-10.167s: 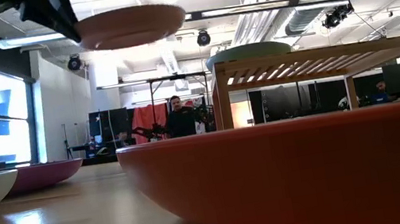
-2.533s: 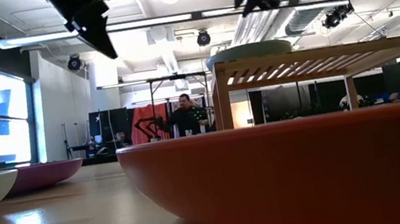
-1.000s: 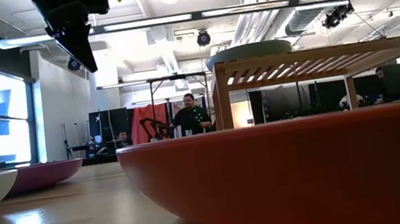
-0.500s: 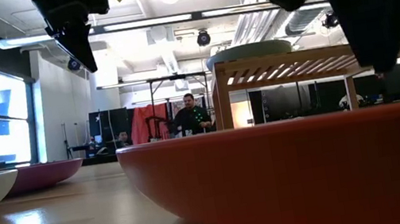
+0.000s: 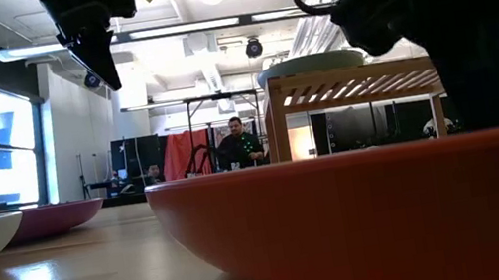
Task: Place and stack plates onto a shelf
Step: Stack the orange plate on the light pink plate
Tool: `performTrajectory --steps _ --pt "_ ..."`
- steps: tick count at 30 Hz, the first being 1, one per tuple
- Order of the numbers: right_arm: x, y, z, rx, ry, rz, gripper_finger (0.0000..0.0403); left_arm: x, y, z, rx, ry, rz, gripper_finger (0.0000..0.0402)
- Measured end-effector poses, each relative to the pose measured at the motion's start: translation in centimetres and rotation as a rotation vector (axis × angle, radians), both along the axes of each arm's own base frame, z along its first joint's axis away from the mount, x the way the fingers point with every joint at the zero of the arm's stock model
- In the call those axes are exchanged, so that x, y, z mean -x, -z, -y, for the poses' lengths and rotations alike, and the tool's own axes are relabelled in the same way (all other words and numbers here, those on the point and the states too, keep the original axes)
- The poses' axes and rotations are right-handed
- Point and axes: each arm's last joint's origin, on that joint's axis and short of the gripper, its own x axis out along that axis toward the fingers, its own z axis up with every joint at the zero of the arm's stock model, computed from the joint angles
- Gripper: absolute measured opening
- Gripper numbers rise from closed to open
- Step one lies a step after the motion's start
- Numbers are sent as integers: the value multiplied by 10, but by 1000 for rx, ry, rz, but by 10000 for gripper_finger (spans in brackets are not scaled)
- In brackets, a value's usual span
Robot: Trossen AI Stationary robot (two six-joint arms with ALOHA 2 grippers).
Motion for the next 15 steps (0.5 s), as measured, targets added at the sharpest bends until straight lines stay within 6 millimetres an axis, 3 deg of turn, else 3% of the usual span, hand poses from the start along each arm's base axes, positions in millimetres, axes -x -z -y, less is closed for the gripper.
performTrajectory --steps 9,15 --pt "4 9 2 -10 6 -15 111 0 0 0 0 0 1 99" --pt "3 11 1 -21 8 -15 59 0 0 0 0 -1 2 99"
